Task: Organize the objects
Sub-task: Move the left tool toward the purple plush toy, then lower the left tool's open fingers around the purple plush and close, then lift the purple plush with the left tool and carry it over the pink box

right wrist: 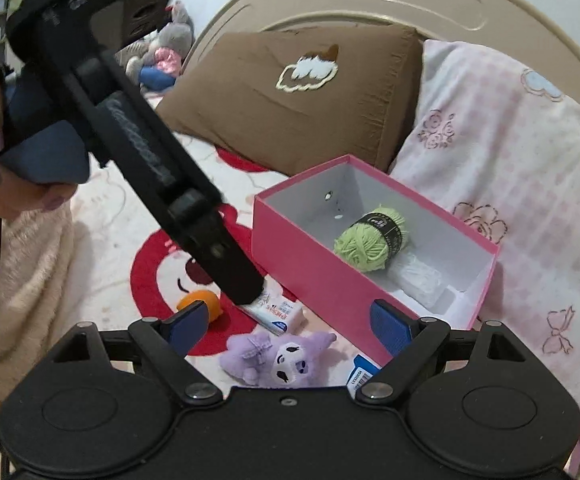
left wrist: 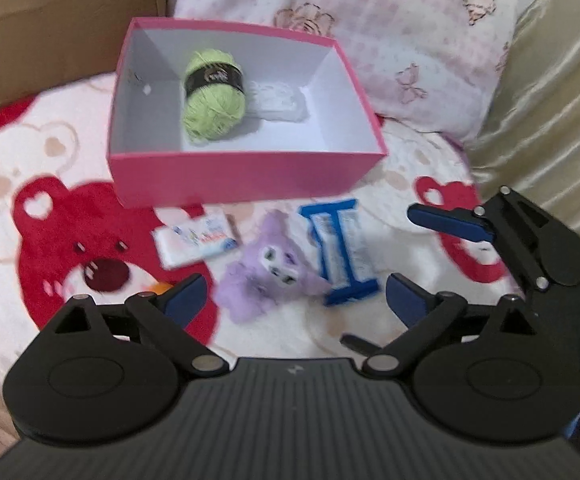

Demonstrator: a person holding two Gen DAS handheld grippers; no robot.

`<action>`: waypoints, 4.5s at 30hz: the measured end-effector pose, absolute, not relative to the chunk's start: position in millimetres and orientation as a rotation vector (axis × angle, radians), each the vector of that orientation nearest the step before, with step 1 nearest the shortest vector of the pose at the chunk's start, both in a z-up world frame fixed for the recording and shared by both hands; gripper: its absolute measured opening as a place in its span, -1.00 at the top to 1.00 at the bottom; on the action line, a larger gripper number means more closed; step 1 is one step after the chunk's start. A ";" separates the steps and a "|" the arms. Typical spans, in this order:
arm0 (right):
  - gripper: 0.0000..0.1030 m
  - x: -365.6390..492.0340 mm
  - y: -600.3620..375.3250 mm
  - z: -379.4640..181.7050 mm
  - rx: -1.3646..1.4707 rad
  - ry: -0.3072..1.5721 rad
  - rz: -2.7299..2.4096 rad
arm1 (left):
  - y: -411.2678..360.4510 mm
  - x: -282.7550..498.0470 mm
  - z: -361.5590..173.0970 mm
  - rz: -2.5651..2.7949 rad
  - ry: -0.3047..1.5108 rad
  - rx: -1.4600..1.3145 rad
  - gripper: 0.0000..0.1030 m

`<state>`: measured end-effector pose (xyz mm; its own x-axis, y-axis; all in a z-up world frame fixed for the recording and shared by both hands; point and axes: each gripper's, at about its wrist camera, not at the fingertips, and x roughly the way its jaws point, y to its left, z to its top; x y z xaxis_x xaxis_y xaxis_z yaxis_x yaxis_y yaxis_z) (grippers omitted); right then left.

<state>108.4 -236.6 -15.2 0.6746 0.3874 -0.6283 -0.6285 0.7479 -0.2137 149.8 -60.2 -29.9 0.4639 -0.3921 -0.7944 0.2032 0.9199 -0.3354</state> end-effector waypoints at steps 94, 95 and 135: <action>0.06 208.5 -223.2 -142.7 -0.205 1.094 0.428 | -24.9 158.0 -193.5 -0.256 0.981 -0.612 0.18; 0.06 209.5 -224.1 -142.8 -0.194 1.097 0.429 | -27.5 157.4 -193.6 -0.262 0.983 -0.603 0.17; 0.07 178.2 -208.4 -118.5 -0.223 1.050 0.402 | -37.8 143.7 -153.7 -0.322 0.953 -0.430 0.34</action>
